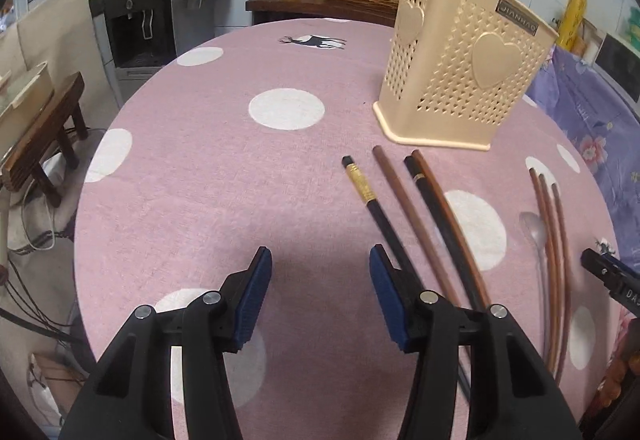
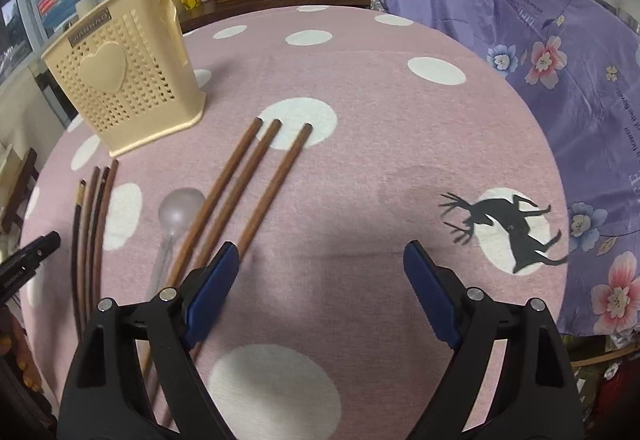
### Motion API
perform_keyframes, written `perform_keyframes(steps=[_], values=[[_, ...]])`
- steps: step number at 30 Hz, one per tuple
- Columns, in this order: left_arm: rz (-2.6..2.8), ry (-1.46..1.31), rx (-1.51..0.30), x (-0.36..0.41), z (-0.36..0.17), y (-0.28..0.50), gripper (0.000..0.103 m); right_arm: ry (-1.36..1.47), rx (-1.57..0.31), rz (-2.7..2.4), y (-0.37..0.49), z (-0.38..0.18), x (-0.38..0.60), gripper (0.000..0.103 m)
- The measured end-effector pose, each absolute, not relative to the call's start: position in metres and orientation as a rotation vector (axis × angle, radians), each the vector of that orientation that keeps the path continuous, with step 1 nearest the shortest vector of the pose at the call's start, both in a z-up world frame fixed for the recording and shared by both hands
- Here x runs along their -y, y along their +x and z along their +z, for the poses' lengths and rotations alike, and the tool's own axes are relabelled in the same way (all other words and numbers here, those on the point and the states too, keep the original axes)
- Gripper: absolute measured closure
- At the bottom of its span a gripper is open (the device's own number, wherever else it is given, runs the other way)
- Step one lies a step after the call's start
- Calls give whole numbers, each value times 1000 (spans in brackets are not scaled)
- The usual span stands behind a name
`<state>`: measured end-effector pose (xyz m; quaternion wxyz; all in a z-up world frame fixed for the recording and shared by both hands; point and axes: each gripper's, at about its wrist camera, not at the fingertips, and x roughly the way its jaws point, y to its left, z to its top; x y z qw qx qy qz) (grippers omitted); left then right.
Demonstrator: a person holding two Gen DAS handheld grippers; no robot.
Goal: Organize utensils
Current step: 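Grasp a black gold-tipped chopstick with the left tool while the right tool grasps brown chopsticks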
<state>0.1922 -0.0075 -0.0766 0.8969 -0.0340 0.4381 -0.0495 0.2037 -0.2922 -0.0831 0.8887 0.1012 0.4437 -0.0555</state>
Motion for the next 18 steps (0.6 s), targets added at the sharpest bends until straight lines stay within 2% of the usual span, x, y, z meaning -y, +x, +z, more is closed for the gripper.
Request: perform_keyframes(steps=[7,13,18], values=[[-131,-72,-894,25,-70,208,52,252,-927,-104,226,-78,287,36],[-122,-87,-913,27,-74,220,65,233,-940,-145,244,-78,284,51],[-126,-93,-936,32,-78,229,68,257,-970,-158,256,-85,286,63]])
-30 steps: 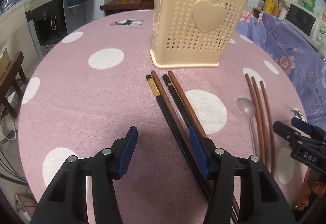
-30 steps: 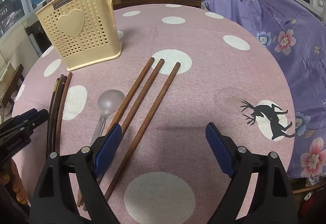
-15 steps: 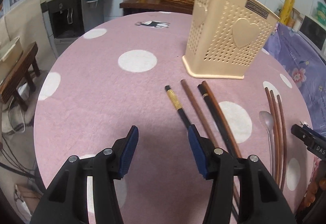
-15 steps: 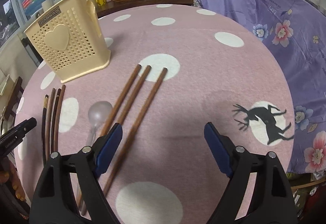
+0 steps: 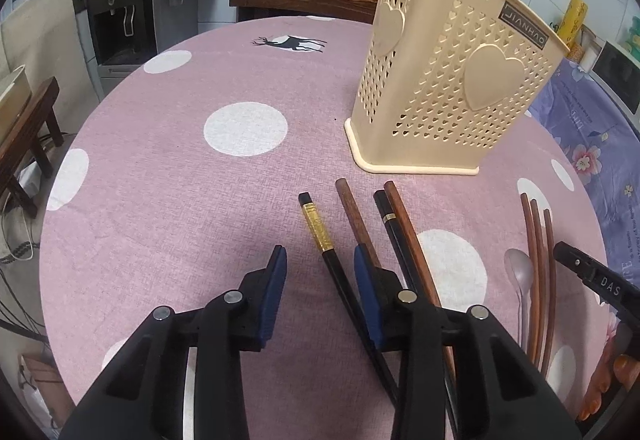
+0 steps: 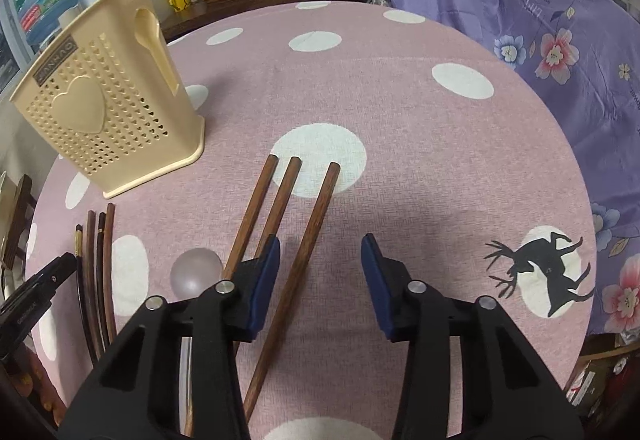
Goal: Organize utensils
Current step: 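Grasp a black gold-tipped chopstick with the left tool while the right tool grasps brown chopsticks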
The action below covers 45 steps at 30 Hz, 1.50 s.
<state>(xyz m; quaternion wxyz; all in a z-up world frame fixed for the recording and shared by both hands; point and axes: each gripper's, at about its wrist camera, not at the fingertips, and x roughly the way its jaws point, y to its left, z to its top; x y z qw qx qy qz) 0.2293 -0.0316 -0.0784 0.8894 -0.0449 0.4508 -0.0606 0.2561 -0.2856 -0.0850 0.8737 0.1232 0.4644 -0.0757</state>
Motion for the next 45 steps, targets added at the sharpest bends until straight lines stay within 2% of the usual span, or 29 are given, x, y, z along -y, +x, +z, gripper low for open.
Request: perform_keyframes(steps=[5,14,19,21,27,34,45], values=[[-105,-40,-938,41,-82,235,75,223,-1000,-160,269,-90,279,70],[-88,18,-931,50,-84,242,84,167,-983,-196,288,-92,276,72],[-95,27,-940,52,-82,246,85,137,-978,-190,295,-93,272,73],[-95,39,-938,54,-82,246,85,139,-979,-185,298,-93,272,76],[-102,31,-942,56,-82,246,91,144,-972,-190,302,-92,272,92],[-112,45,-936,64,-82,243,95,141,-965,-174,302,-92,269,93],[-141,-6,-928,56,-82,246,95,221,-933,-98,294,-88,272,95]])
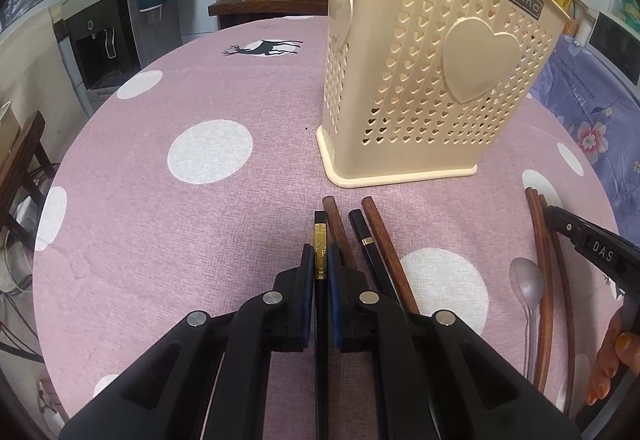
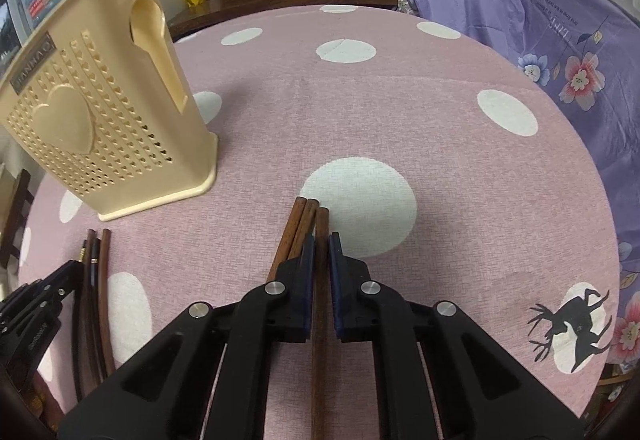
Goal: Organize utensils
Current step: 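Grasp a black gold-tipped chopstick with the left tool while the right tool grasps brown chopsticks, then carry both tools' chopsticks over the beige basket and lower them in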
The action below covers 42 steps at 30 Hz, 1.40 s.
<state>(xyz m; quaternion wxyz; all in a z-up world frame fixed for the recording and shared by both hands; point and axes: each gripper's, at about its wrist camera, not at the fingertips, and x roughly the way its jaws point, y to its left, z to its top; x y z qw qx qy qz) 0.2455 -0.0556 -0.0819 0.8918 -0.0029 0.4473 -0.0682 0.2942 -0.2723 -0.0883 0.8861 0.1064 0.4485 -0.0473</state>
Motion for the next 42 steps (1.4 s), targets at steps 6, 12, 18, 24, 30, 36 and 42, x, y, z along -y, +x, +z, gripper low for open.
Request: perform_keyframes(steps=[6,12,18,24,30,36,42], values=[[-168,-71,-886,45,-69,240,95,258,-869,-62,281,-70,278,95],[-205,-130,-800,32,-36,224,95,297,-747,16,250,-32,286,95],[-239,-151,-705,23,1,203,95,298,-600,104,207,14,294,95],[-261,-147,-627,17,30,187,95,298,-501,169,173,49,300,95],[-297,-176,-599,12,45,174,95,281,-454,206,155,69,299,95],[-303,-179,-581,11,51,167,95,265,-447,231,151,73,291,95],[-306,-187,-573,8,54,164,95,279,-446,245,148,75,292,95]])
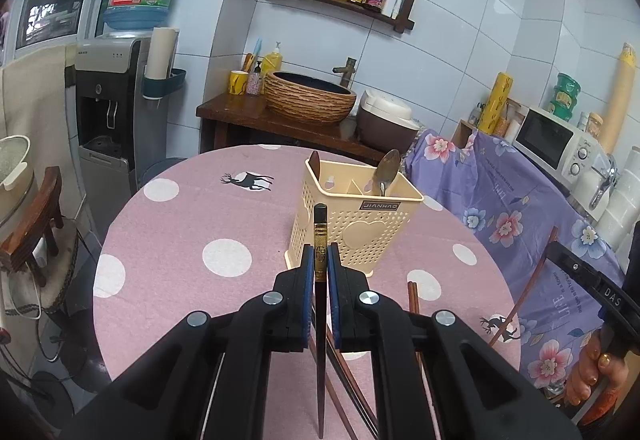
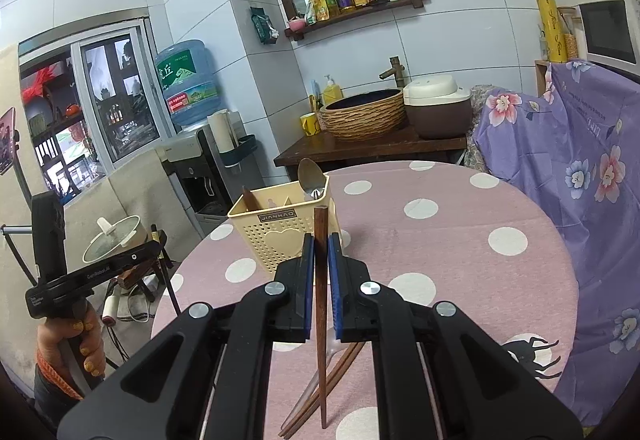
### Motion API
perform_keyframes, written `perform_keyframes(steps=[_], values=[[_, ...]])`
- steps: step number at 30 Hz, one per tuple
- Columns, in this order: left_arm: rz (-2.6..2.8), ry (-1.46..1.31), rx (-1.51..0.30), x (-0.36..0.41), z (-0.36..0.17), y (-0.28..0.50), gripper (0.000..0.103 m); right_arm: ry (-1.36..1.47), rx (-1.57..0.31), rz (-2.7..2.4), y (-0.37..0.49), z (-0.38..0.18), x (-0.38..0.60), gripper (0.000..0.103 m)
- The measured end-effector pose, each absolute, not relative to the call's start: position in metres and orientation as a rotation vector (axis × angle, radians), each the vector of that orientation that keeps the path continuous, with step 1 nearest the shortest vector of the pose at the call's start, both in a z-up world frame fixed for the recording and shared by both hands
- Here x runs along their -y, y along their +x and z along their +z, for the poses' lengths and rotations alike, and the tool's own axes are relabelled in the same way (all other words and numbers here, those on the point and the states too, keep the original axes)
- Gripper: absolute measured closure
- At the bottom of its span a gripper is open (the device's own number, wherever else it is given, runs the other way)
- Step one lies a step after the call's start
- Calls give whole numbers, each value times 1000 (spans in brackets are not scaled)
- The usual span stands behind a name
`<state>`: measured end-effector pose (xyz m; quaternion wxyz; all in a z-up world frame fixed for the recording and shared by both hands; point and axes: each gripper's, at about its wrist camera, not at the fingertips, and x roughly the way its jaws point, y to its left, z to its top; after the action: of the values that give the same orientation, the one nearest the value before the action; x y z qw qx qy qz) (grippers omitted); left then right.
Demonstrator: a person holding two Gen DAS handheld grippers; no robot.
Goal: Organize utensils
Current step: 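Carry both tools' chopsticks over the beige basket and lower them in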
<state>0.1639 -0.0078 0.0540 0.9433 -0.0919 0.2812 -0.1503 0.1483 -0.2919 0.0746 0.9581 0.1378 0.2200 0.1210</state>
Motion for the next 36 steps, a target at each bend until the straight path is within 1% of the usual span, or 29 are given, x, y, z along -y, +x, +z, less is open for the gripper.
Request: perform_keyframes(steps=[12,20,24,29,36], values=[[-338,-201,-552,5,66,164,95,292,-440,302,155,83,288,95],[-369,-189,-529,12,78,166,95,259,-409,324,161,107,281,95],[-378,-163,-500,17,92,169,95,227,-390,330,172,124,276,95],[-406,-134,-436,25,133,180,95,211,-362,356,200,165,269,95],[-363,-100,-302,44,208,215,95,185,-246,301,245,239,258,95]])
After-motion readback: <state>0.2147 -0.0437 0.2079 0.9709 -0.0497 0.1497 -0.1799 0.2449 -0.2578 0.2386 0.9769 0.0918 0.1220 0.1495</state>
